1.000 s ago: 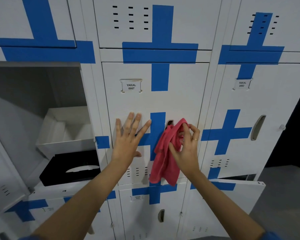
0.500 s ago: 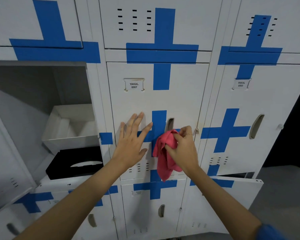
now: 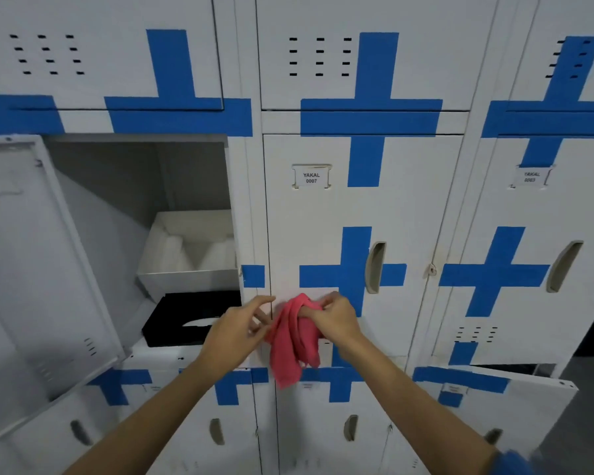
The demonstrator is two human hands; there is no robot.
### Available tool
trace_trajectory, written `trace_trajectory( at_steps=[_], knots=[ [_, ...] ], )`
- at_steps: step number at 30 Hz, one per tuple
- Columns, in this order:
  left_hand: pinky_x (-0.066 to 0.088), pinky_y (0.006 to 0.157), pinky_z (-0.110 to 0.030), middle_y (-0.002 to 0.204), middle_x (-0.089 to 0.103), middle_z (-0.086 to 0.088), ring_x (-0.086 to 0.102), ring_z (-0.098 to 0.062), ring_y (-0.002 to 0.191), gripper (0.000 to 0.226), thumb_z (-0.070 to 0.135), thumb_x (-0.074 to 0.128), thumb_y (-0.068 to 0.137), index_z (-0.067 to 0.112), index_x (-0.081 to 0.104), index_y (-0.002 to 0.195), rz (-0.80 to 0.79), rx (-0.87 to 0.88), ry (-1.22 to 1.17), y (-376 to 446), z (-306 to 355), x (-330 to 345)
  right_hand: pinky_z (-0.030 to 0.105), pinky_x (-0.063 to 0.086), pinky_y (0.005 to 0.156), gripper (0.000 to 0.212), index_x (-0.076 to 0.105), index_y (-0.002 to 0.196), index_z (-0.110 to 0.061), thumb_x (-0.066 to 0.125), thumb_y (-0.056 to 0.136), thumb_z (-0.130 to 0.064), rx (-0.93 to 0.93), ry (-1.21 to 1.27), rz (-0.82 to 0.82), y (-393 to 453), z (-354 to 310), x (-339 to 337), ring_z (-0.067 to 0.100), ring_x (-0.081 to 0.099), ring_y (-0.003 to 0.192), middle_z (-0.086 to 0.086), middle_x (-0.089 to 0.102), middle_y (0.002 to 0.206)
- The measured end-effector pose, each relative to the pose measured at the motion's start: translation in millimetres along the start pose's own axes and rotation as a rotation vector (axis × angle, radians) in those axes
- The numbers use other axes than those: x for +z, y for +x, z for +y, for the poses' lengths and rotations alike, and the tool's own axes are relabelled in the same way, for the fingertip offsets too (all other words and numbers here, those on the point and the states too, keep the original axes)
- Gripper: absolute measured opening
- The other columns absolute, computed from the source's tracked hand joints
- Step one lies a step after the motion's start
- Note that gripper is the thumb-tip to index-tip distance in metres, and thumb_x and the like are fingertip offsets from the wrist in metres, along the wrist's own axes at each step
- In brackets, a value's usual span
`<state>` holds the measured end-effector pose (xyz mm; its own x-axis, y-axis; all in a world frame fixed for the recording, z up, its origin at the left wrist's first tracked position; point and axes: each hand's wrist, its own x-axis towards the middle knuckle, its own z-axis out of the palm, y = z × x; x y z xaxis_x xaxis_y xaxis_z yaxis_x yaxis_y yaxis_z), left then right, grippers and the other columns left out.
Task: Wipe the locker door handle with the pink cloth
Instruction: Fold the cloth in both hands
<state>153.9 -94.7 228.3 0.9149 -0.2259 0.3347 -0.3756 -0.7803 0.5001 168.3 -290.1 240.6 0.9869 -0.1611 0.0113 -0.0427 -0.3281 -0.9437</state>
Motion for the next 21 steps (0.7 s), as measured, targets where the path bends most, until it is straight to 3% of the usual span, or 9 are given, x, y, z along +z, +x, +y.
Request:
trace_trajectory(
  at_steps=[2,5,7,9,12,14,16,19,21],
  knots=[
    [0.059,0.074,-0.028,0.096,0.068,0.018,0.067,-0.001,0.079,0.035,0.026,0.065,0.09,0.029,0.057,0.124,0.037,-0.096,-0.027,-7.2,-15.2,-11.6,0.042,0.059,0.072,0.032,0.057,0.082,-0.013,0.079,0.072,-0.035,0.067,0.078,-0.075,-7.2,-2.7,17.1,0.021,0.066,0.079,0.008,0.066,0.087],
    [0.06,0.07,-0.031,0.088,0.069,0.016,0.068,-0.001,0.068,0.021,0.031,0.064,0.091,0.025,0.064,0.111,0.121,-0.248,-0.111,-19.6,-37.2,-24.5,0.042,0.06,0.063,0.027,0.059,0.075,-0.008,0.071,0.081,-0.031,0.119,0.116,-0.156,-21.0,-12.9,42.6,0.021,0.064,0.059,0.011,0.066,0.071],
    [0.06,0.069,-0.035,0.087,0.071,0.01,0.068,-0.005,0.067,0.027,0.04,0.058,0.092,0.02,0.062,0.11,0.193,-0.298,-0.138,-28.6,-45.9,-33.9,0.043,0.06,0.062,0.025,0.057,0.083,-0.005,0.067,0.085,-0.028,0.227,0.222,-0.233,-26.7,-21.7,60.0,0.023,0.065,0.059,0.014,0.066,0.074],
    [0.06,0.068,-0.039,0.084,0.07,0.007,0.068,-0.008,0.07,0.044,0.058,0.046,0.089,0.02,0.059,0.107,0.23,-0.324,-0.13,-38.9,-49.1,-45.2,0.045,0.06,0.068,0.02,0.052,0.091,-0.008,0.063,0.09,-0.024,0.336,0.367,-0.338,-27.9,-30.6,78.7,0.028,0.068,0.075,0.017,0.066,0.089],
    [0.056,0.069,-0.035,0.089,0.064,0.003,0.064,-0.015,0.075,0.055,0.071,0.029,0.087,0.025,0.049,0.109,0.045,-0.538,-0.124,-49.7,-49.2,-61.4,0.046,0.059,0.073,0.021,0.048,0.11,-0.006,0.055,0.096,-0.021,0.482,0.673,-0.476,-24.6,-42.3,109.0,0.033,0.067,0.088,0.021,0.061,0.109],
    [0.055,0.065,-0.033,0.099,0.06,-0.006,0.066,-0.022,0.077,0.055,0.075,0.024,0.086,0.03,0.038,0.114,-0.114,-0.728,-0.291,-48.5,-54.5,-69.3,0.045,0.057,0.08,0.026,0.042,0.121,-0.008,0.049,0.099,-0.02,0.56,0.864,-0.522,-21.6,-48.1,127.2,0.034,0.065,0.094,0.024,0.059,0.111],
    [0.058,0.064,-0.034,0.11,0.062,-0.012,0.069,-0.027,0.084,0.066,0.078,0.027,0.081,0.024,0.045,0.115,-0.147,-0.811,-0.58,-40.3,-69.6,-75.2,0.044,0.053,0.088,0.03,0.038,0.127,-0.009,0.047,0.1,-0.019,0.601,0.974,-0.511,-16.0,-52.2,144.7,0.035,0.063,0.097,0.024,0.058,0.104],
    [0.061,0.07,-0.039,0.116,0.065,-0.016,0.068,-0.03,0.095,0.08,0.076,0.046,0.076,0.012,0.054,0.123,0.006,-0.792,-0.772,-18.0,-100.1,-72.2,0.044,0.052,0.091,0.035,0.04,0.131,-0.005,0.049,0.099,-0.018,0.6,0.968,-0.46,-4.8,-50.1,165.4,0.035,0.061,0.102,0.023,0.056,0.107],
    [0.061,0.074,-0.04,0.116,0.066,-0.019,0.068,-0.031,0.097,0.063,0.053,0.059,0.086,0.004,0.055,0.126,0.113,-0.752,-0.86,-3.6,-110.9,-65.3,0.039,0.053,0.088,0.034,0.045,0.129,-0.001,0.049,0.099,-0.017,0.582,0.912,-0.448,3.3,-45.3,174.4,0.033,0.06,0.105,0.023,0.058,0.111]
  ],
)
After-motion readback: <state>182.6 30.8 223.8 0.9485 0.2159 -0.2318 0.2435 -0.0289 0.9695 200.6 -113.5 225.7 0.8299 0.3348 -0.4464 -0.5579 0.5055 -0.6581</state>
